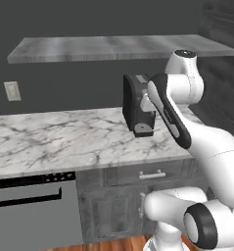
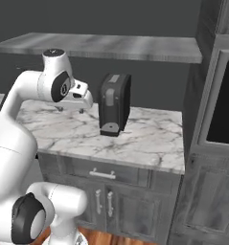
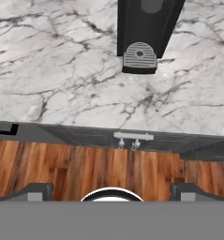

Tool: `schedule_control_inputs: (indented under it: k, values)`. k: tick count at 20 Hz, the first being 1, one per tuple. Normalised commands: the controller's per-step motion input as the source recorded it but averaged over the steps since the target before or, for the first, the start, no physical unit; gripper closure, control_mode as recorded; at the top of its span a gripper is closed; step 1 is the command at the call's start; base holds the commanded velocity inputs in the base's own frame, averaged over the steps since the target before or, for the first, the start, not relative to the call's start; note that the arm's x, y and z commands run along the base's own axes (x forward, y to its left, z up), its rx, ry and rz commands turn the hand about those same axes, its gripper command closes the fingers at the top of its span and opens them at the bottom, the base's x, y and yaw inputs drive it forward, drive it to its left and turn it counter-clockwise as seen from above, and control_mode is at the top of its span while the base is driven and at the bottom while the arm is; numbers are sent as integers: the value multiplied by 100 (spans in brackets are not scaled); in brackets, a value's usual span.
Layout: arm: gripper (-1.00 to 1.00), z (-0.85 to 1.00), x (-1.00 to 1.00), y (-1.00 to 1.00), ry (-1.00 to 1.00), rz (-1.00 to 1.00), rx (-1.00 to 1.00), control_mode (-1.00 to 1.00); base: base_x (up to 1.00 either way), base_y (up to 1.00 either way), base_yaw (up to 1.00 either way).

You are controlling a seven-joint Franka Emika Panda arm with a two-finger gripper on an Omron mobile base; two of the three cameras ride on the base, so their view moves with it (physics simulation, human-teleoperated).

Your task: Take a straw from the drawer in front and place it inside the glass cup on the dining counter.

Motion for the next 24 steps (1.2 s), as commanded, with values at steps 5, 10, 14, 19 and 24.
schedule_control_inputs:
  k: [5, 10, 14, 19, 24]
  values:
    - [-100, 0, 0, 0, 0, 0, 0, 100, -15, -51, 34]
    - [-100, 0, 0, 0, 0, 0, 0, 100, -26, -70, 39]
    - [-100, 0, 0, 0, 0, 0, 0, 100, -46, -80, 35]
    - [-100, 0, 0, 0, 0, 0, 0, 100, -32, -36, 23]
    - [-100, 0, 0, 0, 0, 0, 0, 100, -33, 0, 2]
